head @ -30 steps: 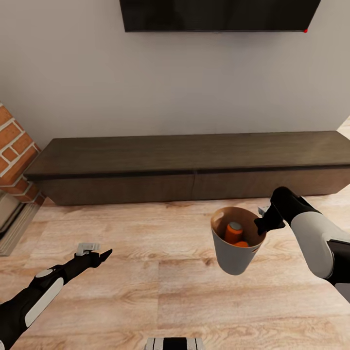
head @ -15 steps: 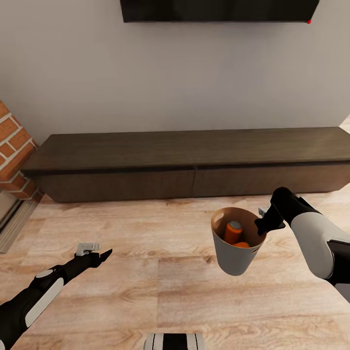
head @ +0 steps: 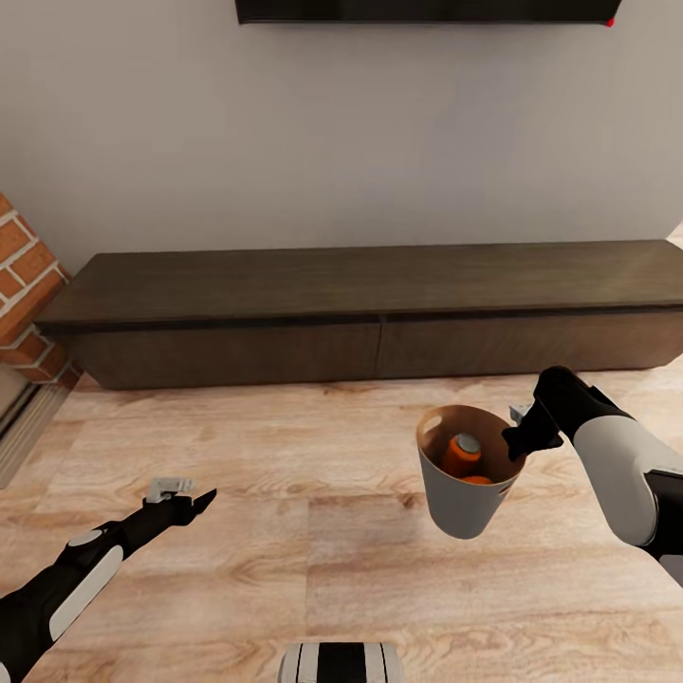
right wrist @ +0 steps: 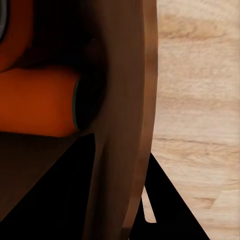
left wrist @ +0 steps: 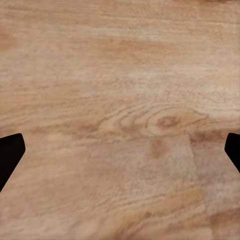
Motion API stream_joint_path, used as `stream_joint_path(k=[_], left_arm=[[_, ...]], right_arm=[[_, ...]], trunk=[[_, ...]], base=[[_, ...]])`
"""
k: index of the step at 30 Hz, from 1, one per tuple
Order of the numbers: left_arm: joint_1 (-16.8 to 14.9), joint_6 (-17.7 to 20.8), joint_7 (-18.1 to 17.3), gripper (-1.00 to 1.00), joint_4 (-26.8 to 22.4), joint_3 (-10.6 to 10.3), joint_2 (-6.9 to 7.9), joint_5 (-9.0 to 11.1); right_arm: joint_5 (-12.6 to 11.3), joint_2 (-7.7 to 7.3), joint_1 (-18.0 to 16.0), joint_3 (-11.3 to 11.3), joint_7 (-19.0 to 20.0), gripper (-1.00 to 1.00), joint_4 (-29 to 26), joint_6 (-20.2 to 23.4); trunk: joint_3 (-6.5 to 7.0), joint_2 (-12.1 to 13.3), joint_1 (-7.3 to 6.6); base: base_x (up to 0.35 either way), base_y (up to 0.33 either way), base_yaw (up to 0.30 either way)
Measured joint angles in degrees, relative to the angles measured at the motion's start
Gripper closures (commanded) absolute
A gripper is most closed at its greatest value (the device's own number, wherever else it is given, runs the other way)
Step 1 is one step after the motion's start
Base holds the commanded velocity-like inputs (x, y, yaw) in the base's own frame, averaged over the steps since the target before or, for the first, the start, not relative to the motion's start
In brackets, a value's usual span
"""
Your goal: Put the three can of soda from the living room inside the tash can in the kitchen.
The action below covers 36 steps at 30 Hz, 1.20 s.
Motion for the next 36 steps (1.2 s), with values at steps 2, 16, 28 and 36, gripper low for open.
stream_joint_path(k=[2, 16, 28, 36], left_arm=[[0.00, -0.05, 0.00, -1.00, 0.02, 0.00, -0.03, 0.00], [0.00, -0.08, 0.00, -1.00, 0.12, 0.00, -0.14, 0.00], [0.00, -0.10, 0.00, -1.00, 0.13, 0.00, -0.31, 0.00], [0.00, -0.10, 0.07, -1.00, 0.13, -0.21, -0.32, 0.00]], right_arm=[[-0.09, -0.01, 0.03, 0.01, 0.00, 1.00, -0.02, 0.01], [-0.13, -0.11, 0.10, -0.03, 0.01, 1.00, 0.06, 0.04], [-0.24, -0.05, 0.09, -0.37, 0.06, 1.00, 0.07, 0.07], [-0.04, -0.10, 0.10, -0.34, 0.05, 1.00, 0.00, -0.02]], trunk=[[0.00, -0.02, 0.00], [-1.26, -2.81, 1.54], [-2.92, -6.02, 3.31], [-4.47, -6.11, 3.50]], base=[[0.000, 0.000, 0.000], [0.000, 0.000, 0.000], [0.000, 0.000, 0.000], [0.000, 0.000, 0.000]])
